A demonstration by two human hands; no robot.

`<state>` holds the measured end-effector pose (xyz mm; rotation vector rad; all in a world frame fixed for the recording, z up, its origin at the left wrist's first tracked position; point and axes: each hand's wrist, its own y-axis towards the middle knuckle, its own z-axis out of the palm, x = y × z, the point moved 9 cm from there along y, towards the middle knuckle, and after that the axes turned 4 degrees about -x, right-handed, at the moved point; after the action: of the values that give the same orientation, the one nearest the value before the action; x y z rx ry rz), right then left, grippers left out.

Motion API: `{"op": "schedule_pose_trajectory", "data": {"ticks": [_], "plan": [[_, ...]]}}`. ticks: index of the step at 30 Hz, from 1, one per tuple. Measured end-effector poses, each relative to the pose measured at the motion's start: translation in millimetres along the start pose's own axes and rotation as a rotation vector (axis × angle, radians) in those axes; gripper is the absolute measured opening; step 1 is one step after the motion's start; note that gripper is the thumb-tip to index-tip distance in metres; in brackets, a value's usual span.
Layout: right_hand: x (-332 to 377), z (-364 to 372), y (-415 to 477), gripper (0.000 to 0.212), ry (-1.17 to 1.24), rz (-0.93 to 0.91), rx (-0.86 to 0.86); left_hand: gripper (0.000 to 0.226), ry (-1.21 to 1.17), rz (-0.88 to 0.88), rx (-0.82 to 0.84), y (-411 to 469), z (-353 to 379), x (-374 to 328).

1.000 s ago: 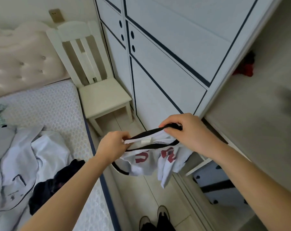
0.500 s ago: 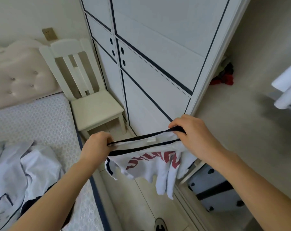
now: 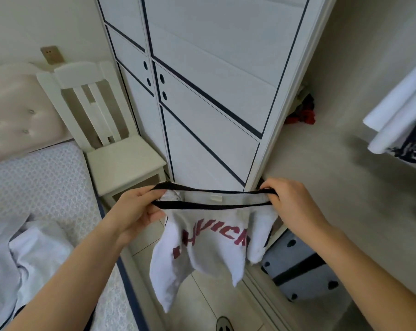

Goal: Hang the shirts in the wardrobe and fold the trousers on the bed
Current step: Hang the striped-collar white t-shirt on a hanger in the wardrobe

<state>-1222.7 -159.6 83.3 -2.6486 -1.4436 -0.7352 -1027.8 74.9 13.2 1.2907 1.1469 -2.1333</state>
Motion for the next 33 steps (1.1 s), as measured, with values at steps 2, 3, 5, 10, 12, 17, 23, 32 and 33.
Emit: {"op": "schedule_pose_trajectory", "data": {"ticks": [2,3,5,10,12,17,23,32,33], "plan": [[-10.2,-6.0,-3.3,0.019,-0.008,0.040,-0.058,0.024,-0.086,-0.031,0.061,1.6,9.3,0.1],[-15.9,-8.0,-4.9,0.016,-0.013,0.068,-0.083,0.024,-0.098,-0.032,0.090,2.1,13.7,-0.5],[-25.6,-9.5,-7.7,0.011,-0.026,0.118,-0.113,0.026,-0.092,-0.010,0.163,2.6,22.8,-3.4],[-42.4,-11.8,-13.8,0.013,-0.042,0.189,-0.123,0.035,-0.024,0.026,0.353,-5.0,45.2,-15.4],[-46.4,-15.5,-16.6,0.013,-0.046,0.203,-0.118,0.034,0.144,0.113,0.342,-8.4,51.7,-25.4],[-46.6,-18.6,-22.2,0.020,-0.060,0.217,-0.027,0.019,0.515,0.402,0.059,-12.7,64.2,-64.6],[-55.1,-33.6,-30.1,0.027,-0.200,0.258,0.012,0.023,0.562,0.579,0.064,-21.4,118.5,-103.1],[-36.6,-128.6,-22.6,0.028,-0.215,0.233,-0.162,0.023,0.592,0.728,0.220,-32.6,210.8,-153.9],[-30.1,-145.4,-20.7,0.026,-0.231,0.216,-0.196,0.023,0.606,0.752,0.232,-35.4,220.3,-160.2]]}}
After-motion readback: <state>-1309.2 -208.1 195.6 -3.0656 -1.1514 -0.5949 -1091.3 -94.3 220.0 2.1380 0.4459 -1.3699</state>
